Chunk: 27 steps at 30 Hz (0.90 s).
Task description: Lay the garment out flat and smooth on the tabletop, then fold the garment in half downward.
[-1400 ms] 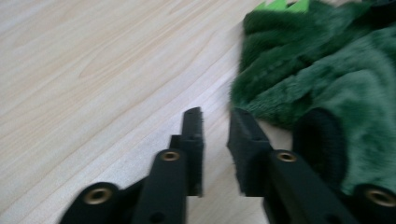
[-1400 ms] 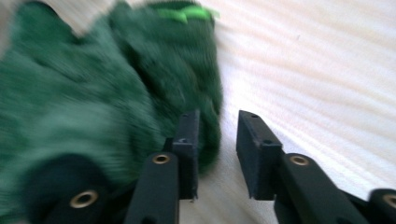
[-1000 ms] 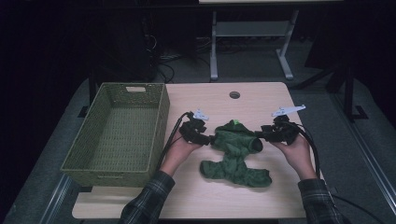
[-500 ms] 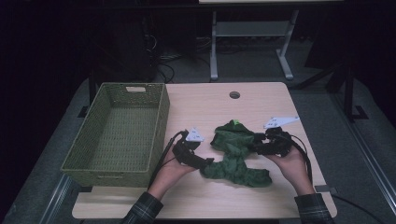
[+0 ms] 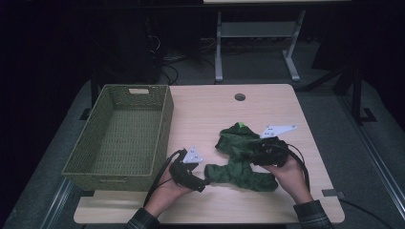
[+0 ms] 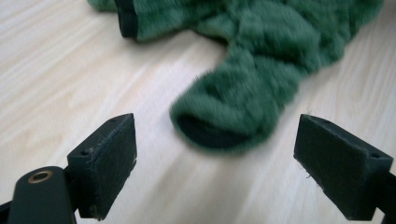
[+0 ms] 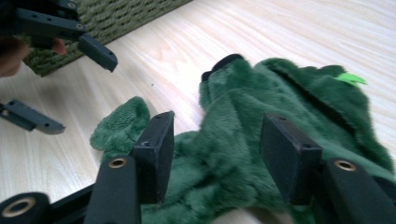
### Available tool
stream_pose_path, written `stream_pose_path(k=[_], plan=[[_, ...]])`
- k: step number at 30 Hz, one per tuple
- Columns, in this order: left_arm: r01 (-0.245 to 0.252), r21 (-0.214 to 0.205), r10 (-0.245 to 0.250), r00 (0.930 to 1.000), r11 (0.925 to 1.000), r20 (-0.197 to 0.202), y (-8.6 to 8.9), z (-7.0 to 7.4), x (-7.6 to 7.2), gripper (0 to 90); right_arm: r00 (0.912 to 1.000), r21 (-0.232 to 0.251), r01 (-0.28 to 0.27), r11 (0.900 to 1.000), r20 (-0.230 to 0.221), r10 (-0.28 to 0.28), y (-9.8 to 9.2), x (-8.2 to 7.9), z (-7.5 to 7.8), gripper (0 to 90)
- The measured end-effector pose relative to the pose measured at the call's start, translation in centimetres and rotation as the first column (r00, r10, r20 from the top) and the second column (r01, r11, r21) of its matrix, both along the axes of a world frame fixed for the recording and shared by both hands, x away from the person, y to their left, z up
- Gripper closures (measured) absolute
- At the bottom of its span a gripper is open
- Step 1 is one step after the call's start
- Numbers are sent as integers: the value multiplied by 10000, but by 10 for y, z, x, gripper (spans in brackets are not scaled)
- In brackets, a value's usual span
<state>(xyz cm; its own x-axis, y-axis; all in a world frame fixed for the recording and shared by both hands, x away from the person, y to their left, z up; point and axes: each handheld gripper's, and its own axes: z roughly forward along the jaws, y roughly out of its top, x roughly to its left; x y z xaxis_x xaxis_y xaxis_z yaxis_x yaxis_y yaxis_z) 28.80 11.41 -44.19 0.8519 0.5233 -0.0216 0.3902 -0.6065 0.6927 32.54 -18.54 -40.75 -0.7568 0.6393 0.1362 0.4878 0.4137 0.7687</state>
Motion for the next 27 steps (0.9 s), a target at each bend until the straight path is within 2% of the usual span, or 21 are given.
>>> stream_pose_path(k=[5, 7, 9, 12, 13, 17, 20, 22, 23, 26, 27], plan=[[-123, -6, 123, 9999, 9999, -6, 9, -7, -13, 126, 9992, -27, -392, 9992, -90, 392, 20, -6, -2, 457], [-159, 61, 159, 9998, 9999, -104, 12, -11, -18, 126, 9973, -35, -737, 9973, -42, 737, 33, -10, -5, 477], [-175, 84, 176, 9998, 9998, -110, 13, -12, -19, 126, 9966, -63, -828, 9965, -6, 828, 37, -11, -5, 487], [-76, 166, 81, 9995, 9998, -317, 13, -17, -24, 126, 9914, -41, -1307, 9914, -89, 1307, 53, -15, -9, 549], [-49, 162, 56, 9992, 9999, -390, 13, -19, -25, 126, 9914, -41, -1307, 9914, -89, 1307, 53, -15, -9, 549], [-37, 234, 48, 9990, 9997, -437, 13, -21, -26, 126, 9829, -55, -1832, 9831, -196, 1830, 73, -20, -13, 638], [-62, 369, 73, 9996, 9993, -281, 14, -25, -25, 127, 9785, -126, -2058, 9785, -166, 2056, 82, -23, -14, 675], [-61, 532, 66, 9999, 9986, -93, 12, -28, -26, 126, 9720, -392, -2348, 9713, -196, 2342, 95, -25, -17, 713], [-32, 415, 31, 10000, 9991, 21, 12, -29, -27, 126, 9720, -392, -2348, 9713, -196, 2342, 95, -25, -17, 713], [93, 226, -98, 9997, 9997, 204, 15, -32, -27, 125, 9679, -735, -2506, 9653, -414, 2481, 110, -25, -24, 729], [132, 8, -132, 9994, 9999, 312, 17, -34, -27, 124, 9675, -826, -2521, 9642, -409, 2495, 113, -25, -26, 729]])
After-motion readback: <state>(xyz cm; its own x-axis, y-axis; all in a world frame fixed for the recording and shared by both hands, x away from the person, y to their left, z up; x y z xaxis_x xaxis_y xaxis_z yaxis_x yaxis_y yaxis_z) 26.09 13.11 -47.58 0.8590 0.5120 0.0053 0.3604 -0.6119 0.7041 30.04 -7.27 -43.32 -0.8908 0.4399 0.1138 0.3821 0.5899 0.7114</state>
